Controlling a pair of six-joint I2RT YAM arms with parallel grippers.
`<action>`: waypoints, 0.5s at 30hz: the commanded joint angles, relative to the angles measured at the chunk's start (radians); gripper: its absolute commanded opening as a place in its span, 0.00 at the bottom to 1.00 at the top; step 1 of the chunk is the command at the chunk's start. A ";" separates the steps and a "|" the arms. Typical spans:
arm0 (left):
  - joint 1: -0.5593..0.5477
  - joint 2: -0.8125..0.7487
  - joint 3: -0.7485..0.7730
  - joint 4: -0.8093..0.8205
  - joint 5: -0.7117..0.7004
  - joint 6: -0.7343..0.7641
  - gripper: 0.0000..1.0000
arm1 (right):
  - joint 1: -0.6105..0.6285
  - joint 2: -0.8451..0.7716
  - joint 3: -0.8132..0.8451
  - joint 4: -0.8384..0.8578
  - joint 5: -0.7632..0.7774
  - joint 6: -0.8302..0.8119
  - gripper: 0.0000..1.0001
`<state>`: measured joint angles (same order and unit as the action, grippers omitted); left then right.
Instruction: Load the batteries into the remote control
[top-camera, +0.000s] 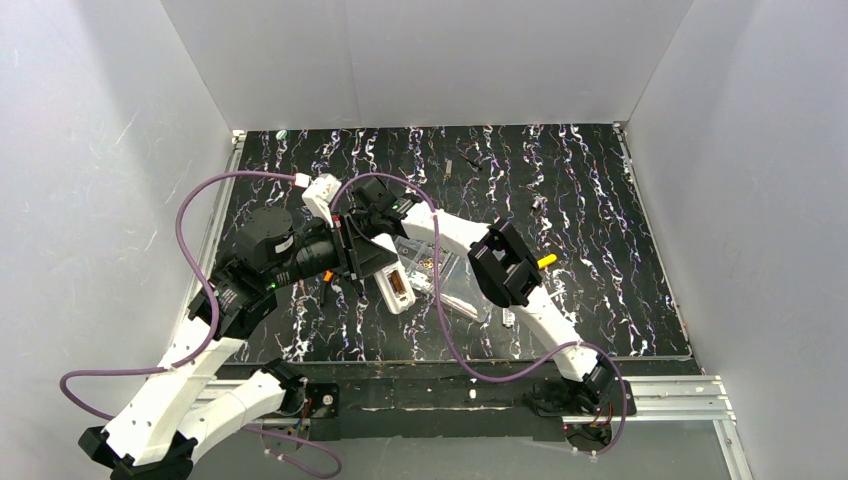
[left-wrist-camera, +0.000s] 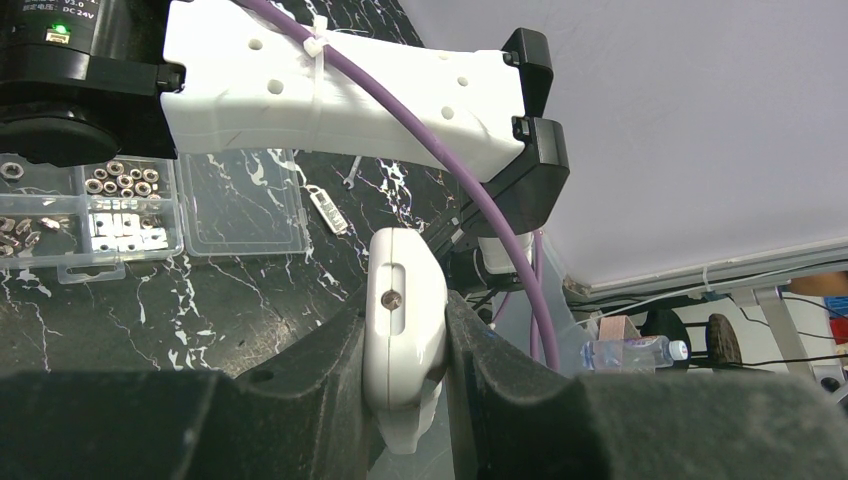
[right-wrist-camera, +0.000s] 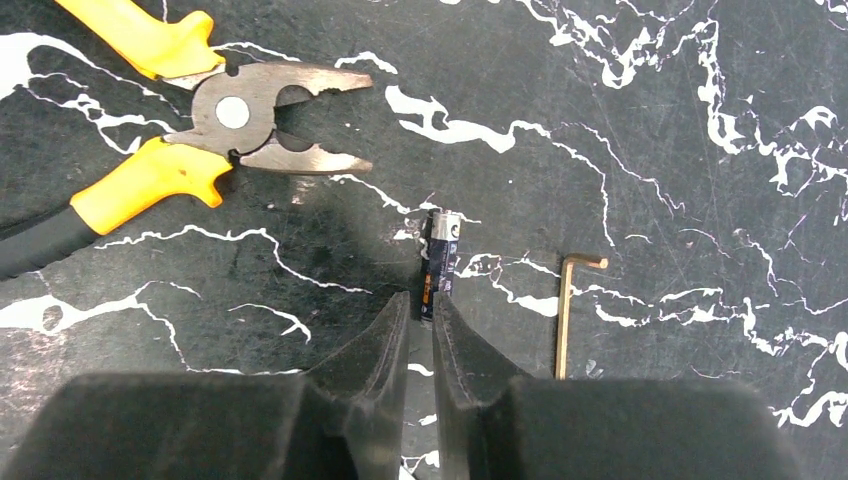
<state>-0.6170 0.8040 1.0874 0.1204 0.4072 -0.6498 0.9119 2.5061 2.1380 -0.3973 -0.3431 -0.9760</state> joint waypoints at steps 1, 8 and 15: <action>0.005 -0.015 0.023 0.024 0.018 0.013 0.00 | -0.002 -0.038 -0.029 -0.080 -0.003 0.006 0.22; 0.005 -0.011 0.029 0.024 0.018 0.009 0.00 | -0.001 -0.049 -0.031 -0.088 -0.008 0.012 0.21; 0.005 -0.009 0.028 0.024 0.017 0.006 0.00 | 0.010 -0.096 -0.080 -0.109 -0.002 -0.006 0.19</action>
<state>-0.6170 0.8040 1.0874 0.1184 0.4072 -0.6502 0.9131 2.4817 2.1014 -0.4278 -0.3435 -0.9741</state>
